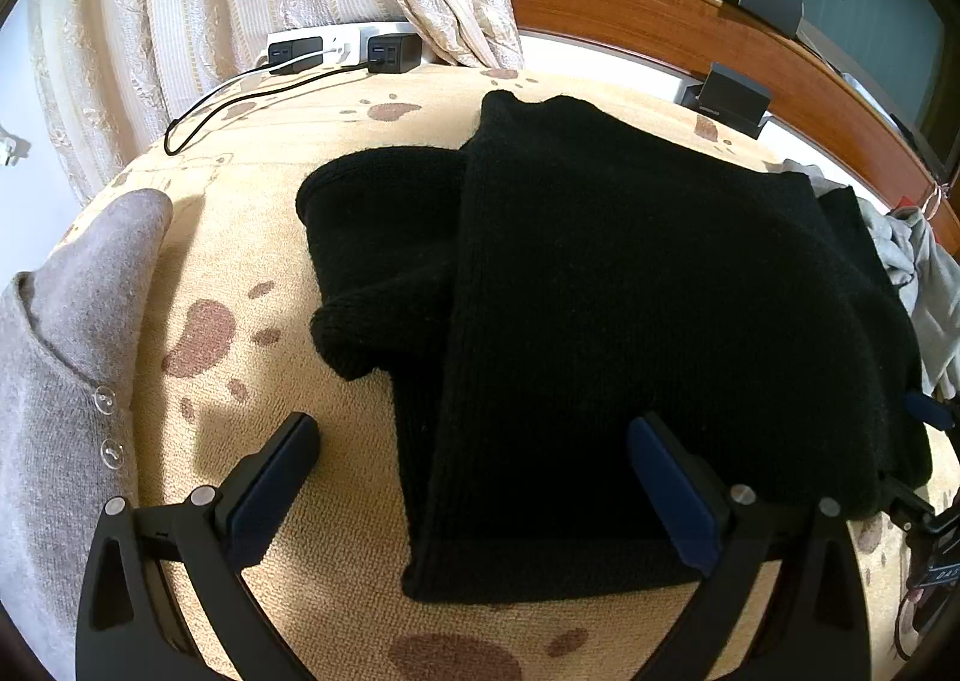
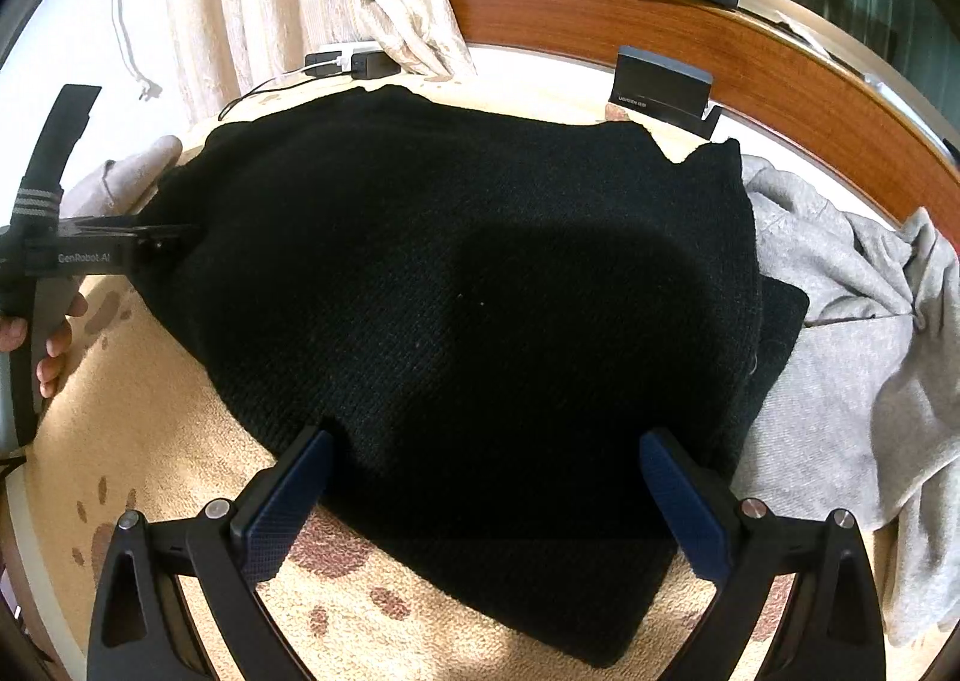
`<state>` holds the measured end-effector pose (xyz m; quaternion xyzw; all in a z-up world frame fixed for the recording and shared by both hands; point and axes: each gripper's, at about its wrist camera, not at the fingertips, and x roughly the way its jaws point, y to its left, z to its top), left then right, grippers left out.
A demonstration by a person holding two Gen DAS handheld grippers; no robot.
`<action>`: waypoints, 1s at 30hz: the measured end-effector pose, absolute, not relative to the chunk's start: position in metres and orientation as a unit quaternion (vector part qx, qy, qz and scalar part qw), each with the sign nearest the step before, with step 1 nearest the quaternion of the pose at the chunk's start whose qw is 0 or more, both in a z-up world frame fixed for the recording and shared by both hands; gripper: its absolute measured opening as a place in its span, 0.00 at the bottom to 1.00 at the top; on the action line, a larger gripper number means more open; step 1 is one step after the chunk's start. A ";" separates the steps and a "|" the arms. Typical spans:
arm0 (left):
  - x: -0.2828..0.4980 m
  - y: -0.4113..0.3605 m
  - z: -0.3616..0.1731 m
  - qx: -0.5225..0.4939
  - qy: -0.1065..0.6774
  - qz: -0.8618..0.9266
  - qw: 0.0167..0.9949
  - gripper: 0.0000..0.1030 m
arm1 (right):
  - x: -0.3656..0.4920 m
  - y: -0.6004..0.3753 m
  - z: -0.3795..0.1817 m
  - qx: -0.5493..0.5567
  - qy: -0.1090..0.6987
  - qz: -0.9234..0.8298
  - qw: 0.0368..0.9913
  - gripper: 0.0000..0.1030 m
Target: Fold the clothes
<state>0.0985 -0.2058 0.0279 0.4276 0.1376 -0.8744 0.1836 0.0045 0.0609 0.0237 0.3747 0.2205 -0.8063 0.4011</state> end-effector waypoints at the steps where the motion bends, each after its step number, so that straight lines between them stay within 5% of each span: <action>1: 0.099 -0.206 0.028 0.427 0.139 -0.875 0.183 0.99 | 0.004 0.061 0.024 0.375 0.220 -0.806 0.401 1.00; 15: 0.116 -0.209 0.044 0.389 0.151 -0.887 0.196 1.00 | 0.051 0.049 0.068 0.265 0.264 -0.845 0.382 1.00; 23: 0.172 -0.267 0.071 0.261 0.260 -0.885 0.284 1.00 | 0.082 -0.006 0.073 0.235 0.279 -0.812 0.456 1.00; 30: 0.183 -0.276 0.070 0.254 0.283 -0.881 0.282 1.00 | 0.125 -0.054 0.071 0.199 0.294 -0.771 0.529 1.00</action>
